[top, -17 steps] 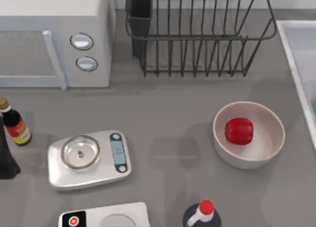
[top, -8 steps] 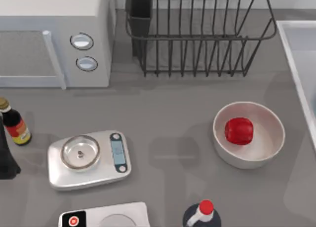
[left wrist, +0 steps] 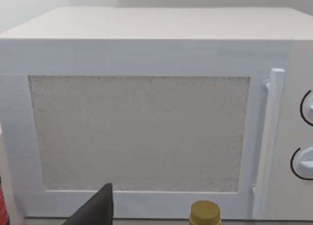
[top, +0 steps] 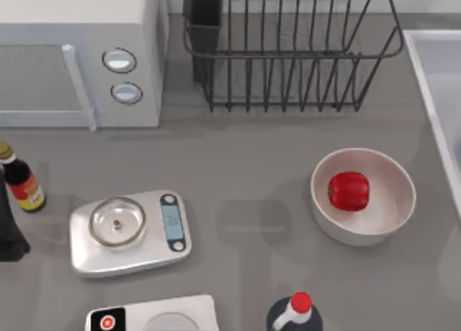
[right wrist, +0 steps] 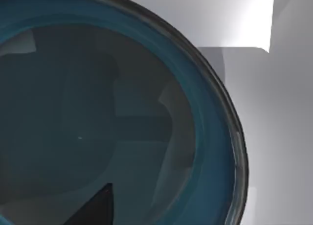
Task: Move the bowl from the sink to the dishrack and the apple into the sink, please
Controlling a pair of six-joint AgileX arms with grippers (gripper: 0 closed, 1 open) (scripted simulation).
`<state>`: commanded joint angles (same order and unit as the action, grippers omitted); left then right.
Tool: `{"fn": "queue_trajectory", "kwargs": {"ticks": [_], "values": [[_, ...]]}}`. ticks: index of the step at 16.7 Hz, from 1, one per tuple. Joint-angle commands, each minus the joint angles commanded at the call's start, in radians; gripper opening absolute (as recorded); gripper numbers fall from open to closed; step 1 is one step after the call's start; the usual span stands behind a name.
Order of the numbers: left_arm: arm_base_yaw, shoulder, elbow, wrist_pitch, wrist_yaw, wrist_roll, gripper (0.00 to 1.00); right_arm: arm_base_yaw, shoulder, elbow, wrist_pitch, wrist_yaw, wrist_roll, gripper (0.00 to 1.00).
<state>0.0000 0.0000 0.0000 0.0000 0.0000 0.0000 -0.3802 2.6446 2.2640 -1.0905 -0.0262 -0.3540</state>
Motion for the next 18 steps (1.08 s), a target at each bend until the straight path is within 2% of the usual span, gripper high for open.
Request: {"fn": "queue_trajectory", "kwargs": {"ticks": [3,8,18], "values": [[0.000,0.000,0.000,0.000,0.000,0.000,1.00,0.001,0.053,-0.046,0.097,0.001,0.002,1.00],[0.000,0.000,0.000,0.000,0.000,0.000,1.00,0.002,0.063,-0.053,0.110,0.001,0.002,1.00],[0.000,0.000,0.000,0.000,0.000,0.000,1.00,0.002,0.063,-0.053,0.110,0.001,0.002,0.25]]}}
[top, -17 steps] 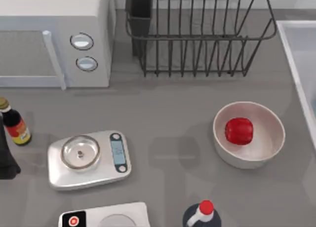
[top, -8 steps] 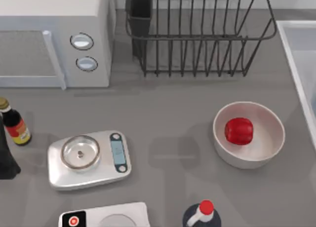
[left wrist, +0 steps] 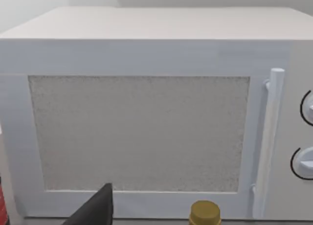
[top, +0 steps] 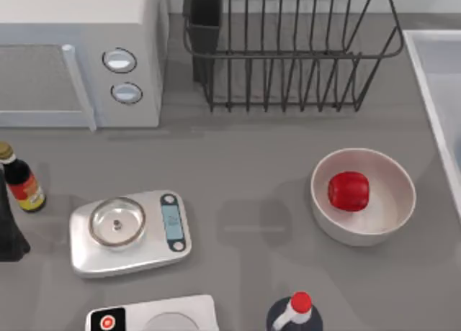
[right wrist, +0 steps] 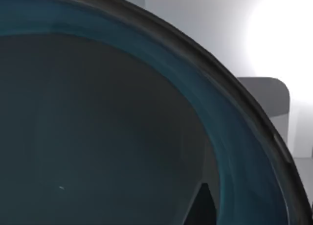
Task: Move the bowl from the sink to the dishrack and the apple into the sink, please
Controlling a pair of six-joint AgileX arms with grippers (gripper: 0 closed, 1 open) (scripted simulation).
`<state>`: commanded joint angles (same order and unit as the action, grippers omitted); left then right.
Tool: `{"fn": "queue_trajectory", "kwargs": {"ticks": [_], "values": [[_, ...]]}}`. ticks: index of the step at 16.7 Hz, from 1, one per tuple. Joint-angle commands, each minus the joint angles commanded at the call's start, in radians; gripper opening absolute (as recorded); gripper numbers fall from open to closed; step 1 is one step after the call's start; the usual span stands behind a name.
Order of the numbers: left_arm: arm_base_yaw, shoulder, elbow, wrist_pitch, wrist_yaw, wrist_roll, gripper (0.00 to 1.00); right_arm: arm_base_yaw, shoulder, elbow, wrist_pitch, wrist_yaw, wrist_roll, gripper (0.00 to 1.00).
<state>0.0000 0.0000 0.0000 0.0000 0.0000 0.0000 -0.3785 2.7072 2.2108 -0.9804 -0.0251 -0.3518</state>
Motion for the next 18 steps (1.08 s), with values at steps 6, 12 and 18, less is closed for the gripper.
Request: {"fn": "queue_trajectory", "kwargs": {"ticks": [6,12,18], "values": [[0.000,0.000,0.000,0.000,0.000,0.000,1.00,0.000,0.000,0.000,0.000,0.000,0.000,0.00],[0.000,0.000,0.000,0.000,0.000,0.000,1.00,0.004,-0.006,-0.002,0.000,-0.001,0.001,0.00],[0.000,0.000,0.000,0.000,0.000,0.000,1.00,-0.059,-0.161,-0.084,-0.087,-0.008,-0.061,0.00]]}}
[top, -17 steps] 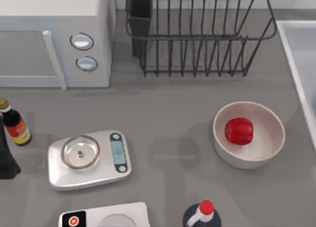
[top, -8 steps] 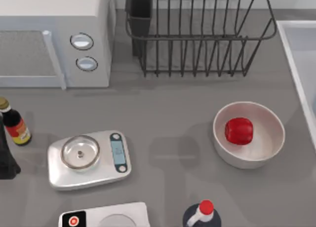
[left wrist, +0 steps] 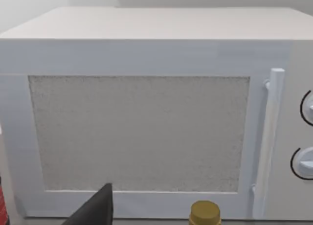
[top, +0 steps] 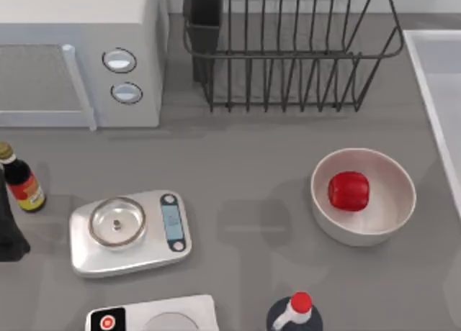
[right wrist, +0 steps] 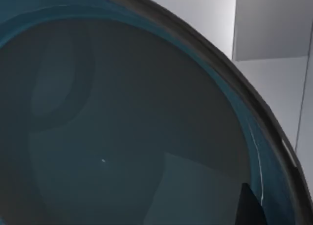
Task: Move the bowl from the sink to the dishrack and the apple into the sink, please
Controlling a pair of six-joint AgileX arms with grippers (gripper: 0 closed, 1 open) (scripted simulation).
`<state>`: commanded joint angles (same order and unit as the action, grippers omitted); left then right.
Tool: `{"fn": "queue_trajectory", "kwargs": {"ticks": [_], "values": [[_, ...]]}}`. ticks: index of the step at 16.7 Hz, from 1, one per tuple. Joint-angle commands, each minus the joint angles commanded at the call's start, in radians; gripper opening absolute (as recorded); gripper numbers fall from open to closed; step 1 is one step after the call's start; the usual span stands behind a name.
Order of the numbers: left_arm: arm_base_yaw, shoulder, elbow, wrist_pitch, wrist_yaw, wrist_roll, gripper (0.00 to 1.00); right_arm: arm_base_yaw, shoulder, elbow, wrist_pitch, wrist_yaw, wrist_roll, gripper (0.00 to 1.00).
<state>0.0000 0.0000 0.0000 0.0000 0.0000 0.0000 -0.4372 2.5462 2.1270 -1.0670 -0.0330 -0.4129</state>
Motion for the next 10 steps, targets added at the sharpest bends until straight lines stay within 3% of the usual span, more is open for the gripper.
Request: {"fn": "queue_trajectory", "kwargs": {"ticks": [10], "values": [[0.000,0.000,0.000,0.000,0.000,0.000,1.00,-0.262,-0.791,-0.377,-0.405,-0.026,-0.273,0.00]]}}
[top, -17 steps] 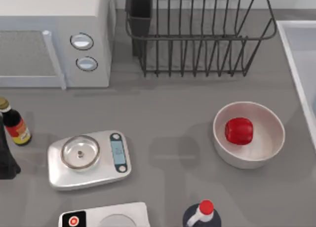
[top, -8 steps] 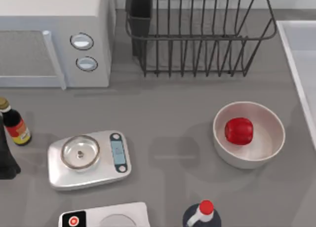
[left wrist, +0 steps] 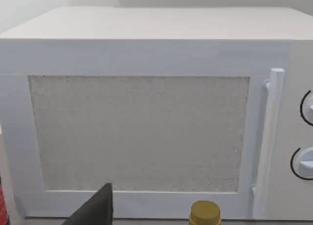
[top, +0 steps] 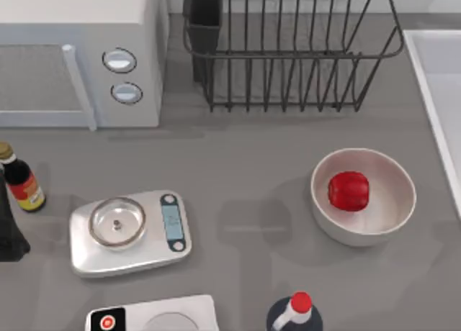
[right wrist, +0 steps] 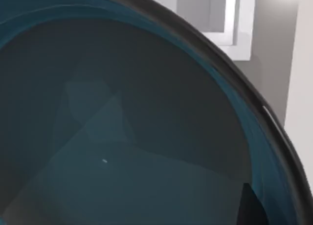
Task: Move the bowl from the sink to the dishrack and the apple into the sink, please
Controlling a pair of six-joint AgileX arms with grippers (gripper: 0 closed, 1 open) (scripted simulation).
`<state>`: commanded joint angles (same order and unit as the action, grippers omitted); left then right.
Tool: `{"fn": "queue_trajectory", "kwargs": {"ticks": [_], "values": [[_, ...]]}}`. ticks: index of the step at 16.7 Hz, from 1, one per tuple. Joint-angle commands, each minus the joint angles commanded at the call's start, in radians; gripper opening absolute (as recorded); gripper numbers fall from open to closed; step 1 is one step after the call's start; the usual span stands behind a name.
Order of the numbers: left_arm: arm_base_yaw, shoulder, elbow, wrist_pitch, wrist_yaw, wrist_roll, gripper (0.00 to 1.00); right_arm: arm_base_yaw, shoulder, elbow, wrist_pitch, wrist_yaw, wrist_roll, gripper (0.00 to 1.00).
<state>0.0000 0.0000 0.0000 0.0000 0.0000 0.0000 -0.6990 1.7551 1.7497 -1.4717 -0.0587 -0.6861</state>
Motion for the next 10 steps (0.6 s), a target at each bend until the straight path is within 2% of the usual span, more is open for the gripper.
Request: {"fn": "queue_trajectory", "kwargs": {"ticks": [4,10], "values": [[0.000,0.000,0.000,0.000,0.000,0.000,1.00,-0.078,-0.196,-0.101,-0.108,-0.011,-0.080,0.00],[0.000,0.000,0.000,0.000,0.000,0.000,1.00,-0.090,-0.229,-0.117,-0.129,-0.014,-0.095,0.00]]}}
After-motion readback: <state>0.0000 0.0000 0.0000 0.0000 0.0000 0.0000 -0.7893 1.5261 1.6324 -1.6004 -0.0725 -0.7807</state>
